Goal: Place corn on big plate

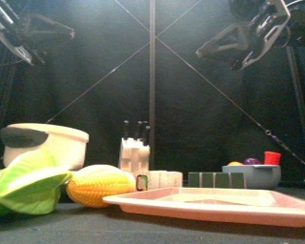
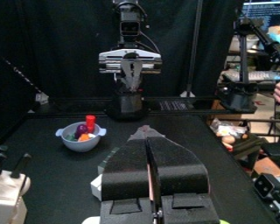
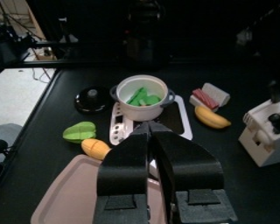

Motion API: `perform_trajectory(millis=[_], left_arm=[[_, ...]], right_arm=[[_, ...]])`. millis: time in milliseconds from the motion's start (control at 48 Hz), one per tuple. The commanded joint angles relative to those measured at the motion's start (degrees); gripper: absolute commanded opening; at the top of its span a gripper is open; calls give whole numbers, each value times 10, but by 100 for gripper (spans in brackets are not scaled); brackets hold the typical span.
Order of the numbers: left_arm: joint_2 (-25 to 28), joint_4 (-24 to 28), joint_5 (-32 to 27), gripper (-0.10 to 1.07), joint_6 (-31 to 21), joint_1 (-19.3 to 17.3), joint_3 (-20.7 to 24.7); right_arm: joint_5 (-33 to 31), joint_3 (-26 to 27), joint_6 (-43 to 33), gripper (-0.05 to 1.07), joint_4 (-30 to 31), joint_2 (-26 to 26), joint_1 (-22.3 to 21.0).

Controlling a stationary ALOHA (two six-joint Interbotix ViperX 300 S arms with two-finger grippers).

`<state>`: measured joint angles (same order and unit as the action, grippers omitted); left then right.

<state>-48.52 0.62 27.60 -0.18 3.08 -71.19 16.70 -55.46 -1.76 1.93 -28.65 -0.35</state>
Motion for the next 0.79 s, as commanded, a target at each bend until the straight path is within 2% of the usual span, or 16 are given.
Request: perform_trajectory(millis=[0, 229, 417, 542, 771], left_arm=[[17, -2, 6, -4, -1, 4, 8], [40, -5, 6, -4, -1, 11, 4], [40, -5, 6, -4, -1, 20, 2], [40, -5, 6, -4, 0, 26, -2], [40, -5, 5, -4, 0, 26, -4]], right_arm=[[3, 27, 1, 3, -13, 35, 10], [-12, 69, 0, 3, -21, 137, 50], [-89, 107, -3, 7, -42, 195, 73], [-156, 136, -3, 14, -54, 216, 79], [-195, 201, -2, 35, -40, 282, 96]])
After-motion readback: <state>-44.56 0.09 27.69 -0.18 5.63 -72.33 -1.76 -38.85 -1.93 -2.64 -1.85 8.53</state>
